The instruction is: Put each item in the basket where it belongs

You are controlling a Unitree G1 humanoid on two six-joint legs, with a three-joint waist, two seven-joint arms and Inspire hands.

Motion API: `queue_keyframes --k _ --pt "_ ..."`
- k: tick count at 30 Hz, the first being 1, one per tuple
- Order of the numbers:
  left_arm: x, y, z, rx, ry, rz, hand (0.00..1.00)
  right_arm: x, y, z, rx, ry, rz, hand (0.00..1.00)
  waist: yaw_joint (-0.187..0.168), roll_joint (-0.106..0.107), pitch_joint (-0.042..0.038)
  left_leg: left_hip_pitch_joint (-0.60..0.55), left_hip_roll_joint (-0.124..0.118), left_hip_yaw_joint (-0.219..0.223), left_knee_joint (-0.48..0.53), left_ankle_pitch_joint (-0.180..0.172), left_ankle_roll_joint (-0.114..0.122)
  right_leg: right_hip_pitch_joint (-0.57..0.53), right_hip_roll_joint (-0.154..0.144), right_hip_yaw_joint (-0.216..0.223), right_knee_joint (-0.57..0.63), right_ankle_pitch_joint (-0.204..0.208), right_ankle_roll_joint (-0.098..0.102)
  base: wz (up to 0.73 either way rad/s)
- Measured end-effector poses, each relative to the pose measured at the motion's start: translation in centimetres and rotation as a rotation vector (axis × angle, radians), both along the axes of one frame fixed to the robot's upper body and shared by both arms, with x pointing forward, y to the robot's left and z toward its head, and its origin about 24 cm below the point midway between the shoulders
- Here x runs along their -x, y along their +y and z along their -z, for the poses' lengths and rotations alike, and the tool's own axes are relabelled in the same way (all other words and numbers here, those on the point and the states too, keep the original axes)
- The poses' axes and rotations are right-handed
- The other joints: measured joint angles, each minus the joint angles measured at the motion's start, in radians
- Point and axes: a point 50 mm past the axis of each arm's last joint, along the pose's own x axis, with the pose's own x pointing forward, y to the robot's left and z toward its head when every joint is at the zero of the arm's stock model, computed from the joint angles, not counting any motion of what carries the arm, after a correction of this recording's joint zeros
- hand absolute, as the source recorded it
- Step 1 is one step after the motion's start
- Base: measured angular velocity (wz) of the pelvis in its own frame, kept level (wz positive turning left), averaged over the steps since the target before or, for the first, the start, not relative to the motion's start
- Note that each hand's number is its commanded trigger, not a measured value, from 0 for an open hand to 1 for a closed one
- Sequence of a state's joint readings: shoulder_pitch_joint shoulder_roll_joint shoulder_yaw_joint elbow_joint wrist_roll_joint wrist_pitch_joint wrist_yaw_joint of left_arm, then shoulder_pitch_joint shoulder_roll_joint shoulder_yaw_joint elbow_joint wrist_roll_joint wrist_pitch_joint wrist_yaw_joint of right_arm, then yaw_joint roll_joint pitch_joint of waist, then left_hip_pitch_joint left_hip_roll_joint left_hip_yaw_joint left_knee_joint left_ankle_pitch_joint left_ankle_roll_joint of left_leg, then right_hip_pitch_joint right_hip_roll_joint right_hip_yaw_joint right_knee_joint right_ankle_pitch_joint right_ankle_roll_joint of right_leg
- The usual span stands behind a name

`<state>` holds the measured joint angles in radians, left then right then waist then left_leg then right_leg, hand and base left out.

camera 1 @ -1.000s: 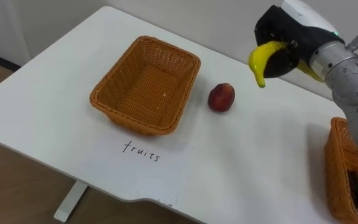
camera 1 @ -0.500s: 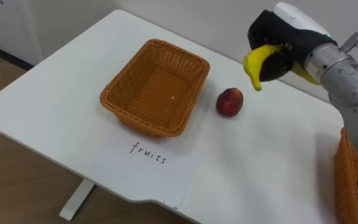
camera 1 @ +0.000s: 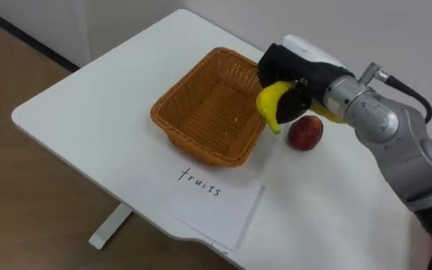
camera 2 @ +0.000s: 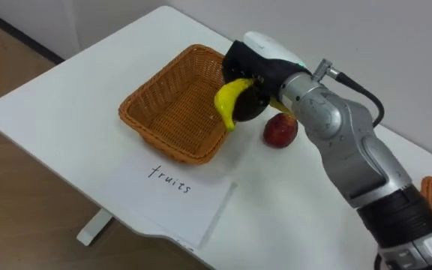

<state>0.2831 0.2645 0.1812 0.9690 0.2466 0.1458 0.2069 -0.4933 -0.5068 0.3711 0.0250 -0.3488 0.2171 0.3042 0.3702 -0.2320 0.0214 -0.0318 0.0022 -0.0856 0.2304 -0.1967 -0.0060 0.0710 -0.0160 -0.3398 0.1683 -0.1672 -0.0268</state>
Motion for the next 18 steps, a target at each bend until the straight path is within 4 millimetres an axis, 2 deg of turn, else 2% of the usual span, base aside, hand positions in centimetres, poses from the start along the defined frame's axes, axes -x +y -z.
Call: queue_keyframes --k 4,18 --pt "0.02 -0.01 0.0 -0.002 0.002 0.001 0.0 -0.16 0.02 0.28 -0.017 0.004 0.014 0.62 0.002 -0.003 0.0 -0.002 0.0 -0.005 -0.001 0.0 0.0 0.0 -0.001 -0.018 0.0 0.0 0.001 0.04" --pt "0.28 0.03 0.01 -0.009 0.019 -0.009 0.0 -0.98 -0.03 0.41 -0.055 0.021 0.039 0.62 0.038 -0.004 -0.0003 0.01 -0.001 -0.013 -0.002 0.0 -0.001 0.015 0.0 -0.021 -0.002 -0.001 0.001 0.02"
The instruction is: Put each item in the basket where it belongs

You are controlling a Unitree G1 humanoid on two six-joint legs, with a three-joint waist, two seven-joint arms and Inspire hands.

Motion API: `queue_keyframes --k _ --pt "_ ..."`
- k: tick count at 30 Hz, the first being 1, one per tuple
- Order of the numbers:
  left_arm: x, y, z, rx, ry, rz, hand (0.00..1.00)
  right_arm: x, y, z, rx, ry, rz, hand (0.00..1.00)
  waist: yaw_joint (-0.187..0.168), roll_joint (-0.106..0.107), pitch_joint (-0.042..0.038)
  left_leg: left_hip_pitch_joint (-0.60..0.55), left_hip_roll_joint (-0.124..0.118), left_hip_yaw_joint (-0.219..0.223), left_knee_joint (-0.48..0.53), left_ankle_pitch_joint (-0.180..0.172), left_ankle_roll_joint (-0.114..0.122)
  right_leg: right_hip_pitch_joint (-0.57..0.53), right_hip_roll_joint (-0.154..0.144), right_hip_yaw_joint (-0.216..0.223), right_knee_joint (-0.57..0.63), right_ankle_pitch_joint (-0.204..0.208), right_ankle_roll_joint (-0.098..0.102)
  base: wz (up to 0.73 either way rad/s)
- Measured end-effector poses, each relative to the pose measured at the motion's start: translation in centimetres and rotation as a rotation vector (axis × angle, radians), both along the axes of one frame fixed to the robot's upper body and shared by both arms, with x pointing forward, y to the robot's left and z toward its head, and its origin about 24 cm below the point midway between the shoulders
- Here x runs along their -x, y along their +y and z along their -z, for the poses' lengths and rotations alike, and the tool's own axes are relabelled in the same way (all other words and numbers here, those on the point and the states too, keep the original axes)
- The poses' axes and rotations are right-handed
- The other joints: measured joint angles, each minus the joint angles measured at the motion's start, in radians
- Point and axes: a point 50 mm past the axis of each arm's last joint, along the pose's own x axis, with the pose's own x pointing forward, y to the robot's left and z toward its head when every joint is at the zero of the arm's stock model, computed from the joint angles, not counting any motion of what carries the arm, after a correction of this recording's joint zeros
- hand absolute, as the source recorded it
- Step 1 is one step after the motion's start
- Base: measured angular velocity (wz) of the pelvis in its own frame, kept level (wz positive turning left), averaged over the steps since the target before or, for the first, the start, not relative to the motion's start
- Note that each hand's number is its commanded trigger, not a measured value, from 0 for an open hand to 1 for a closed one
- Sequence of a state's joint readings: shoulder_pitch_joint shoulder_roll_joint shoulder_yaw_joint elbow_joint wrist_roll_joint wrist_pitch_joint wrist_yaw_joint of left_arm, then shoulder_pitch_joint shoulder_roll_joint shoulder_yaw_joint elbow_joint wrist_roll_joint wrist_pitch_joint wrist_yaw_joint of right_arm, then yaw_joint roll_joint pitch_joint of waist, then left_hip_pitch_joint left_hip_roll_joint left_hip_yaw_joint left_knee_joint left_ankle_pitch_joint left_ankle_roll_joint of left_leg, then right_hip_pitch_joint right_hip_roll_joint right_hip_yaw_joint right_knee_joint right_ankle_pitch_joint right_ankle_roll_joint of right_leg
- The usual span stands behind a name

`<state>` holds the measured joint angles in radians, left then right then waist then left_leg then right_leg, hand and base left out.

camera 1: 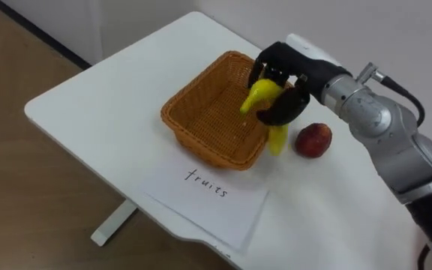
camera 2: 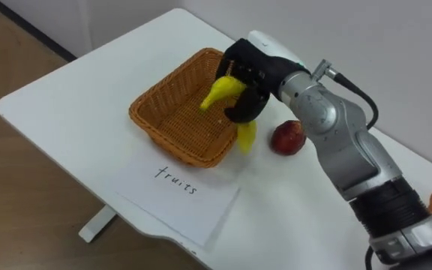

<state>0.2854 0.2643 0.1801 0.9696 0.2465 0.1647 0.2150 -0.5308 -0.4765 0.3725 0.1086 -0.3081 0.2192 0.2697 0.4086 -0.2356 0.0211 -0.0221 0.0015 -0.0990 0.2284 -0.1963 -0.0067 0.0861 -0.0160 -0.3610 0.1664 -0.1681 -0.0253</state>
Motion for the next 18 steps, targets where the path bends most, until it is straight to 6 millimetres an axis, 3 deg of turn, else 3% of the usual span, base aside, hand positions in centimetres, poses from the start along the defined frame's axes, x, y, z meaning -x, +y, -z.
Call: queue_keyframes --k 5,18 --pt "0.0 0.0 0.0 0.0 0.001 -0.001 0.0 0.0 0.0 0.0 -0.001 -0.006 0.003 0.57 0.01 0.0 0.0003 0.0 0.0 0.0 0.005 0.0 0.0 0.003 0.0 0.0 0.0 0.0 0.0 0.0" --pt "0.3 -0.3 0.2 0.01 0.021 0.021 0.0 0.2 1.0 0.5 0.019 -0.002 -0.027 0.57 0.009 0.002 0.0015 0.0 0.0 -0.001 0.009 0.003 -0.005 0.005 0.0 0.002 0.001 0.0 0.0 0.0"
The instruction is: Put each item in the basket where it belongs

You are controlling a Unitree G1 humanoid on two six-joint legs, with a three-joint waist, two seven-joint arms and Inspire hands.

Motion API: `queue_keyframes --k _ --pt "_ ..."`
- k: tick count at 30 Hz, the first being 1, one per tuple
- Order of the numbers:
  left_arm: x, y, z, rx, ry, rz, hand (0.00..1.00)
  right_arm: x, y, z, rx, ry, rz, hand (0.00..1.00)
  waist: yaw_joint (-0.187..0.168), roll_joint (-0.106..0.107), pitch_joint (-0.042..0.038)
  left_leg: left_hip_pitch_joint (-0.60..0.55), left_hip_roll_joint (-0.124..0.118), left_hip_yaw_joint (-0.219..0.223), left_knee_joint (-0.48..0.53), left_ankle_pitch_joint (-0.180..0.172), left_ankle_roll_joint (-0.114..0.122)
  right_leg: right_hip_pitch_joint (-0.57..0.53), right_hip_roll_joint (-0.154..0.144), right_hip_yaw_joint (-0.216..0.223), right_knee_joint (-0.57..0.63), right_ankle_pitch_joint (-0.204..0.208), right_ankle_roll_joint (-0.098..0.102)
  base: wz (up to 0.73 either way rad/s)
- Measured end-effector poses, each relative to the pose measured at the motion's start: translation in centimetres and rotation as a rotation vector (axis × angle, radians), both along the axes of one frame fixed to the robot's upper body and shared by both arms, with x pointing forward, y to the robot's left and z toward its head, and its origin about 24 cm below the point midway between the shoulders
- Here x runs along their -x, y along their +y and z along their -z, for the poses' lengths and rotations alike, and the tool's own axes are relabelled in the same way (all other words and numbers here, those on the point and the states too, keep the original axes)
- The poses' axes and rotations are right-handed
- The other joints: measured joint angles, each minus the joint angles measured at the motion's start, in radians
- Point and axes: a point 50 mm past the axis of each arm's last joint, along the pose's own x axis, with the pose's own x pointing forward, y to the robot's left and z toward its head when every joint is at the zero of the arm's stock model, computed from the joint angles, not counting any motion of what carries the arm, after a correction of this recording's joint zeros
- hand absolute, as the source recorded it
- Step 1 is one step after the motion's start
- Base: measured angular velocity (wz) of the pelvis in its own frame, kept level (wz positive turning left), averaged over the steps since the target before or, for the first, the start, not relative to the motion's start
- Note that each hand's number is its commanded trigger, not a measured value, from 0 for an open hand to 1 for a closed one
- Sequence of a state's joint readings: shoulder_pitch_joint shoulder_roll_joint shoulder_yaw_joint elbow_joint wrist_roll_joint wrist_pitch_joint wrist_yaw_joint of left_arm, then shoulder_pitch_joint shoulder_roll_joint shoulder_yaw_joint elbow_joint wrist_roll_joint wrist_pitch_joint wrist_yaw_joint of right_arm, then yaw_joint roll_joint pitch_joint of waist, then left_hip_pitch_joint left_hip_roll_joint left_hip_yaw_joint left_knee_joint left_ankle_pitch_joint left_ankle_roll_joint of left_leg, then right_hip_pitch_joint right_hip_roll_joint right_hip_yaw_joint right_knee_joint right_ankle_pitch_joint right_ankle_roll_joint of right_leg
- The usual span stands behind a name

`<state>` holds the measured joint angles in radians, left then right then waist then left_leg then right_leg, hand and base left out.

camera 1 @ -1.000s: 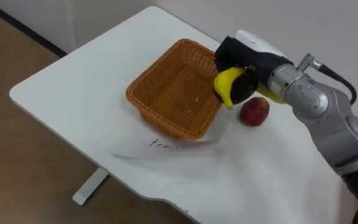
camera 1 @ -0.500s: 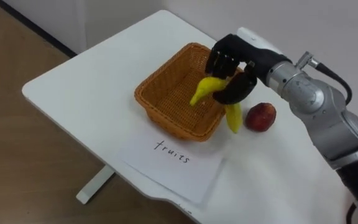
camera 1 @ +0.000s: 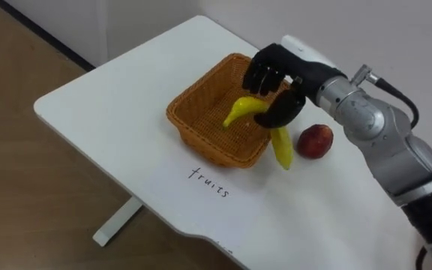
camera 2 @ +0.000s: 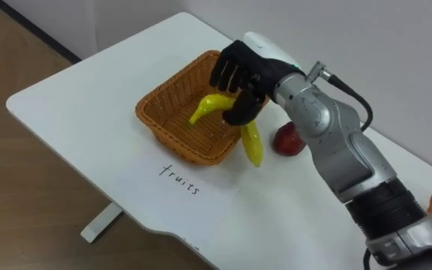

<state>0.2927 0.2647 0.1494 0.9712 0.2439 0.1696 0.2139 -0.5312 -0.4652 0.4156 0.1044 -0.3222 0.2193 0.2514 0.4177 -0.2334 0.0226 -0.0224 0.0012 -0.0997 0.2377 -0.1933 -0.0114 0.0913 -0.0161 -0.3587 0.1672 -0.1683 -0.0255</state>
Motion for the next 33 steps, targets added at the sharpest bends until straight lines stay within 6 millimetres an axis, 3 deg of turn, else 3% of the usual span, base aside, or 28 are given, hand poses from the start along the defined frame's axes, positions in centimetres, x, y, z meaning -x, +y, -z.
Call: queue_keyframes --k 15,16,17,19,24,33 --pt "0.6 -0.4 0.3 0.023 0.037 0.023 0.0 0.4 2.1 -2.1 -0.004 -0.083 -0.088 0.55 0.0 -0.001 -0.001 0.014 -0.001 -0.005 -0.001 0.0 0.0 0.013 0.0 -0.002 0.0 0.0 0.0 0.0" --pt "0.7 -0.4 0.3 0.024 0.039 0.023 0.0 0.4 2.1 -2.1 -0.004 -0.085 -0.087 0.42 0.0 -0.002 -0.0014 0.014 -0.001 -0.002 -0.001 0.0 0.0 0.013 0.0 -0.002 0.0 0.0 0.0 0.0" --pt "0.7 -0.4 0.3 0.025 0.039 0.023 0.0 0.4 2.1 -2.1 -0.004 -0.086 -0.087 0.16 0.0 -0.002 -0.0017 0.014 -0.001 -0.002 -0.001 0.0 0.0 0.013 0.0 -0.002 0.0 0.0 0.0 0.0" --pt "0.7 -0.4 0.3 0.039 0.041 0.023 0.0 0.4 2.1 -2.1 -0.002 -0.086 -0.088 0.0 0.004 -0.004 -0.0032 0.013 -0.002 -0.002 -0.001 0.0 0.0 0.013 0.0 -0.001 0.0 0.0 0.0 0.0" --pt "0.6 -0.5 0.3 0.048 0.038 0.026 0.0 0.6 2.8 -1.6 -0.001 -0.069 -0.109 0.0 0.012 -0.013 -0.0084 0.016 -0.001 -0.001 -0.001 0.0 0.0 0.014 0.0 0.0 0.001 -0.001 0.001 -0.01" --pt "0.2 -0.4 0.2 0.058 0.011 0.009 0.0 0.6 3.1 0.0 0.021 -0.009 -0.118 0.0 0.054 -0.026 -0.0016 0.012 -0.005 -0.001 0.0 0.0 0.0 0.013 -0.002 0.032 0.0 -0.007 0.001 0.0"
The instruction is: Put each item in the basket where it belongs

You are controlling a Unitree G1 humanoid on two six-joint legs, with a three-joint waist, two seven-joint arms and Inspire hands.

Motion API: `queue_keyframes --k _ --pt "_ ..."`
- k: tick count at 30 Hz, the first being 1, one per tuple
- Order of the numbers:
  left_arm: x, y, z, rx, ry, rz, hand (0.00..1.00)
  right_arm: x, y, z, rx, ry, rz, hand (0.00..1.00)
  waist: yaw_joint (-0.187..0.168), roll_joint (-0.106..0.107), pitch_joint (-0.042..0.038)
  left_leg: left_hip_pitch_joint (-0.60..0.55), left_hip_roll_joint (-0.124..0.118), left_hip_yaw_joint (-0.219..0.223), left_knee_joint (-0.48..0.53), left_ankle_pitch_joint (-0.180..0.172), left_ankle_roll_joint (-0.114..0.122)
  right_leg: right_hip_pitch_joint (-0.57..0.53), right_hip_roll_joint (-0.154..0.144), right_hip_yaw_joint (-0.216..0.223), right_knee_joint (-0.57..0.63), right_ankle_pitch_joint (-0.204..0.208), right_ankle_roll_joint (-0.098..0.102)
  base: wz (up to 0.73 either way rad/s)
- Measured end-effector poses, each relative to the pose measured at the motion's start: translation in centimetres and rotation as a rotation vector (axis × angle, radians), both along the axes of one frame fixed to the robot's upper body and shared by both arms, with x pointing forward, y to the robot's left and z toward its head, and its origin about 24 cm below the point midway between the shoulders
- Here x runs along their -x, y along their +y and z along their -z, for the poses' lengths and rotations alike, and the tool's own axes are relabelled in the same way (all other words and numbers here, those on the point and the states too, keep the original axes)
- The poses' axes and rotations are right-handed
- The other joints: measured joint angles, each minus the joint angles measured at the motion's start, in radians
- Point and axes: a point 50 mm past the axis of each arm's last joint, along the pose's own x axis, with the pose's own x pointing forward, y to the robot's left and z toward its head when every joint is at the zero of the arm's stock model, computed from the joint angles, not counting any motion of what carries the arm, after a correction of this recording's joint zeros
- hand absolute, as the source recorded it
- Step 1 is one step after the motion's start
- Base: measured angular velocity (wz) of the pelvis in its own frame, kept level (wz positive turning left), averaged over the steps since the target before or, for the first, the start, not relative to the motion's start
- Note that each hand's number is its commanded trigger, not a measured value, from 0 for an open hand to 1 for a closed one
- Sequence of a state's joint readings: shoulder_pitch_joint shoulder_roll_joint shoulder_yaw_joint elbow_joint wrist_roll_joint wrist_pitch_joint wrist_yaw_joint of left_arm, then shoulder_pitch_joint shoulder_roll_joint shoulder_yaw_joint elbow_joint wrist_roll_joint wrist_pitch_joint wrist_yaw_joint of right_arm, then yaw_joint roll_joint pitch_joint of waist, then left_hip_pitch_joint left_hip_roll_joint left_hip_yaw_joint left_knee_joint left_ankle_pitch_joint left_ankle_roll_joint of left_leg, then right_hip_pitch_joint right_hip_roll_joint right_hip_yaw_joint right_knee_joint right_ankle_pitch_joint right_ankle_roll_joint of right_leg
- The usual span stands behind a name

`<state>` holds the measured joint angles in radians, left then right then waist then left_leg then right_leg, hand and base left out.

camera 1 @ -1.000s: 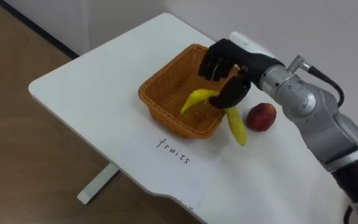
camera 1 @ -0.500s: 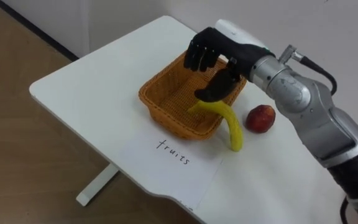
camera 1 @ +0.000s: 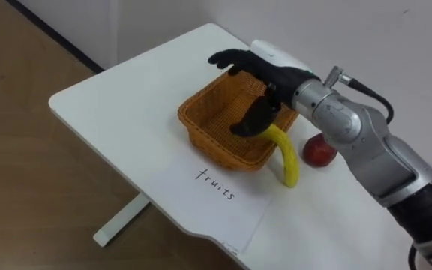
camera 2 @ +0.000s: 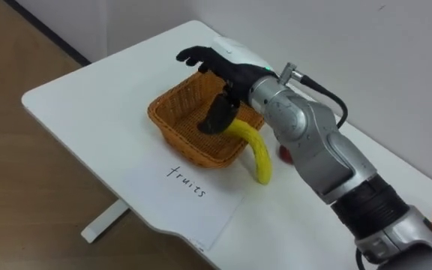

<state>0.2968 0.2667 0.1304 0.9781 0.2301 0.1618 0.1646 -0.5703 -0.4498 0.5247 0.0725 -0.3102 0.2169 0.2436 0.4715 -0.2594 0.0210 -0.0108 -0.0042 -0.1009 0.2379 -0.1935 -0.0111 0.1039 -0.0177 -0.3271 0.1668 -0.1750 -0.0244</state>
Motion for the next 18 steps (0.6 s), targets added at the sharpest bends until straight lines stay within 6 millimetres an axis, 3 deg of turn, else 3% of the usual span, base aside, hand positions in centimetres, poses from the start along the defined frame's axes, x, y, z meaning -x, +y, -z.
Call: queue_keyframes --k 6,11,15,18 --pt "0.0 0.3 -0.1 -0.005 -0.007 -0.017 0.0 0.0 0.0 0.0 -0.012 0.006 -0.004 0.0 -0.004 -0.011 0.005 -0.004 -0.011 -0.007 0.002 0.002 0.003 0.0 -0.008 0.002 0.0 -0.015 -0.001 0.05" --pt "0.0 0.4 -0.2 -0.013 -0.018 -0.014 0.0 0.1 0.2 -0.2 -0.056 0.003 -0.025 0.0 -0.032 -0.009 0.0067 0.001 -0.009 -0.009 0.0 0.001 0.004 0.005 -0.008 -0.001 0.002 -0.015 0.0 0.02" --pt "0.0 0.2 -0.1 -0.026 -0.024 -0.019 0.0 -0.3 -0.8 -0.8 -0.182 0.007 0.021 0.0 -0.07 0.006 0.0136 0.007 -0.009 -0.014 0.001 0.0 0.004 0.014 -0.008 -0.009 0.001 -0.015 0.0 0.04" --pt "0.4 -0.2 0.0 -0.02 -0.015 -0.026 0.0 -0.5 -2.4 -1.8 -0.26 -0.038 0.085 0.0 -0.088 0.032 0.0098 0.005 -0.01 -0.01 0.005 -0.002 0.007 0.013 -0.01 -0.014 0.002 -0.014 0.002 -0.03"
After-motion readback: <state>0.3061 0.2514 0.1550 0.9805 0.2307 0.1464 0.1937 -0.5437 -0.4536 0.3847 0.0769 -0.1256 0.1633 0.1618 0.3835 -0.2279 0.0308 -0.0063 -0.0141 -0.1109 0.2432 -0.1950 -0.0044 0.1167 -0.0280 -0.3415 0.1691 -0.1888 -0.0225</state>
